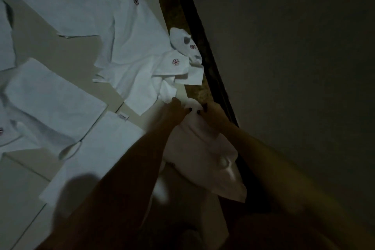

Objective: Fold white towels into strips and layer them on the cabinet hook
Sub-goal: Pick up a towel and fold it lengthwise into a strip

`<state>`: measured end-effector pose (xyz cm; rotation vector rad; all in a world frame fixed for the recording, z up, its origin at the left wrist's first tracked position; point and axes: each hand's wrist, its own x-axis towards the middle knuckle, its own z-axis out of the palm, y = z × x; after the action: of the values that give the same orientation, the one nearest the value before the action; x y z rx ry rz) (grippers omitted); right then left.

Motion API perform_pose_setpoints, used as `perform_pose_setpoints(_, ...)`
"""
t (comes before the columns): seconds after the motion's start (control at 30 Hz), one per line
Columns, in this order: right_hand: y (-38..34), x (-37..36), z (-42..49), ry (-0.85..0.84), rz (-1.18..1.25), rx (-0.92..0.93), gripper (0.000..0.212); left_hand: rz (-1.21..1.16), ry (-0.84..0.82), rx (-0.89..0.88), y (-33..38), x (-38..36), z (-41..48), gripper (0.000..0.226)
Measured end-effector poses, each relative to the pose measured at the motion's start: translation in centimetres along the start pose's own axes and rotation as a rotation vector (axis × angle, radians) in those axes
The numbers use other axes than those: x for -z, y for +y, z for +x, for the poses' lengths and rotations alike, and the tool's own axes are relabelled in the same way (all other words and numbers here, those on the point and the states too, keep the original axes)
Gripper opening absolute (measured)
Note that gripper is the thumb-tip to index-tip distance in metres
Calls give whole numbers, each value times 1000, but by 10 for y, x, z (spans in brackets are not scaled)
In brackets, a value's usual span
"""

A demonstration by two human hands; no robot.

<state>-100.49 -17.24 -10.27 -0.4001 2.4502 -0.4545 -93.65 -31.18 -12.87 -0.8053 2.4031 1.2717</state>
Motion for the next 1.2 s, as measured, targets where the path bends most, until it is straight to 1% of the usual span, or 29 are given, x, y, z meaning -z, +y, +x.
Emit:
perform_pose_setpoints(0.07, 2, -5, -6, -25, 33, 27, 39, -77, -42, 5, 2, -2, -2, 40)
perform_pose_setpoints(0.13, 0, -2, -14, -44, 80, 63, 38, -132, -56, 7, 9, 2, -8, 35)
perform_pose_setpoints(0.17, -3, 4, -16, -21, 142, 65, 31, -168, -54, 2, 13, 7, -11, 33)
perform_pose_setpoints(0.2, -6, 13, -17, 8, 201, 45, 17, -198, -49, -12, 19, 14, -13, 30)
perform_pose_setpoints(0.23, -11, 26, -20, 40, 253, 41, 9, -213, -58, -24, 27, 25, -17, 26)
perform_pose_setpoints(0.3, -26, 56, -31, 87, 334, 22, 28, -228, -100, -45, 51, 56, -30, 20)
perform_pose_setpoints(0.37, -50, 90, -55, 99, 369, 15, 28, -259, -99, -57, 82, 96, -51, 21)
perform_pose_setpoints(0.43, -81, 131, -87, 83, 377, 24, 30, -319, -94, -71, 116, 145, -81, 15)
perform_pose_setpoints(0.47, -98, 155, -105, 70, 389, 30, 37, -334, -108, -78, 134, 171, -98, 21)
perform_pose_setpoints(0.5, -115, 181, -122, 65, 406, 38, 46, -334, -131, -88, 153, 199, -118, 21)
perform_pose_setpoints(0.53, -133, 209, -142, 60, 417, 36, 52, -325, -164, -93, 173, 227, -138, 16)
perform_pose_setpoints(0.6, -173, 268, -180, 47, 422, 54, 54, -342, -199, -100, 216, 285, -179, 9)
perform_pose_setpoints(0.7, -241, 361, -240, 33, 444, 155, 54, -431, -151, -100, 288, 377, -240, 21)
perform_pose_setpoints(0.73, -265, 391, -260, 48, 449, 194, 53, -469, -140, -112, 314, 408, -262, 20)
perform_pose_setpoints(0.8, -313, 447, -294, 82, 435, 271, 53, -538, -92, -166, 362, 463, -296, 15)
perform_pose_setpoints(0.9, -393, 539, -357, 189, 359, 359, 55, -585, 58, -260, 445, 555, -360, 12)
perform_pose_setpoints(0.97, -440, 592, -392, 225, 356, 408, 55, -589, 158, -340, 494, 613, -402, 8)
perform_pose_setpoints(1.07, -499, 659, -439, 212, 314, 454, 42, -577, 335, -468, 550, 689, -460, 4)
perform_pose_setpoints(1.1, -514, 676, -452, 237, 292, 454, 39, -601, 407, -496, 564, 709, -478, 4)
perform_pose_setpoints(1.13, -526, 688, -465, 294, 292, 448, 38, -641, 477, -511, 573, 725, -496, 6)
perform_pose_setpoints(1.2, -544, 707, -485, 423, 360, 441, 23, -692, 609, -546, 583, 754, -529, 11)
